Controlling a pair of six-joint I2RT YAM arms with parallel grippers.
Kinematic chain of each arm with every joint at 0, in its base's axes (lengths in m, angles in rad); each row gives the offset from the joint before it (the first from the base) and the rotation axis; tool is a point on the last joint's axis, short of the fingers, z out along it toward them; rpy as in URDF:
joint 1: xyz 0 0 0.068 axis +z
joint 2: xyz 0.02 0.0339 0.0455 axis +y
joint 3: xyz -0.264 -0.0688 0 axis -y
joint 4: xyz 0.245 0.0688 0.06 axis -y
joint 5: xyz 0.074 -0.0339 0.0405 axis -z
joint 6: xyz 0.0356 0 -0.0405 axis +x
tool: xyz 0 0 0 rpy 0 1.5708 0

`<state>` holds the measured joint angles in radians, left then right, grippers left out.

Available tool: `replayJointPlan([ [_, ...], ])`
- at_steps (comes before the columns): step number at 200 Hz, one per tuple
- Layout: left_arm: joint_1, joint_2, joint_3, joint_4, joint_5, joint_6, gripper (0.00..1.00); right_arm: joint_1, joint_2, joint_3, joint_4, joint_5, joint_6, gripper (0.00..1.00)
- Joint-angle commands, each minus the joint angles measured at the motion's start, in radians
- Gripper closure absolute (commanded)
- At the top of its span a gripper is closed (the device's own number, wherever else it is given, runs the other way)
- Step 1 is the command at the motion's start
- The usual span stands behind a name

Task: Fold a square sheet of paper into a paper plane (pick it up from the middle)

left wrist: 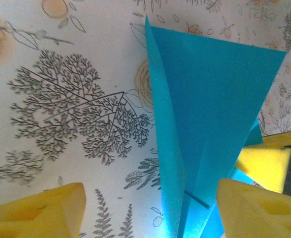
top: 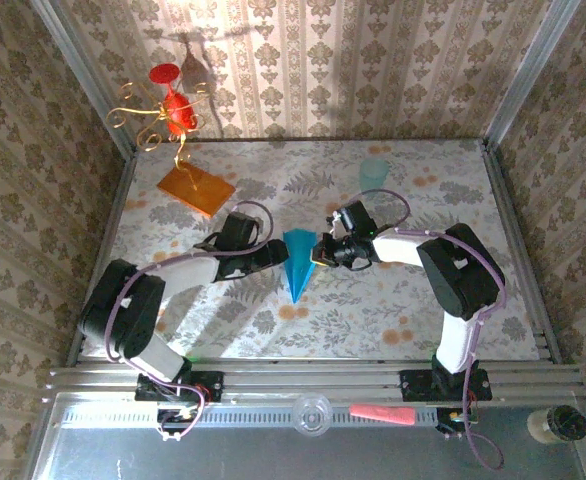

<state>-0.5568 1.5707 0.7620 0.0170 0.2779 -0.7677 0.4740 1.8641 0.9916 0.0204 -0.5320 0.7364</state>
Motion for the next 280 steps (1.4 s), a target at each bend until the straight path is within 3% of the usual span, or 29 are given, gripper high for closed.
replayJointPlan([
  [1, -0.014, 0.032, 0.048, 0.012, 0.012, -0.011, 0.36, 0.000, 0.008, -0.007, 0.007, -0.019, 0.008, 0.99],
  [75, -0.027, 0.116, 0.101, -0.006, -0.001, -0.022, 0.76, -0.003, 0.005, -0.010, 0.005, -0.014, 0.013, 0.99],
  [123, -0.021, 0.062, 0.073, 0.026, -0.053, -0.044, 0.95, -0.015, -0.035, -0.030, 0.037, -0.004, 0.028, 1.00],
  [153, 0.003, 0.023, 0.032, 0.056, -0.060, -0.074, 1.00, -0.030, -0.047, -0.010, -0.008, 0.005, 0.006, 0.99],
  [280, 0.028, 0.115, 0.004, 0.120, 0.031, -0.113, 1.00, -0.049, 0.051, 0.087, -0.142, 0.017, -0.087, 0.94],
])
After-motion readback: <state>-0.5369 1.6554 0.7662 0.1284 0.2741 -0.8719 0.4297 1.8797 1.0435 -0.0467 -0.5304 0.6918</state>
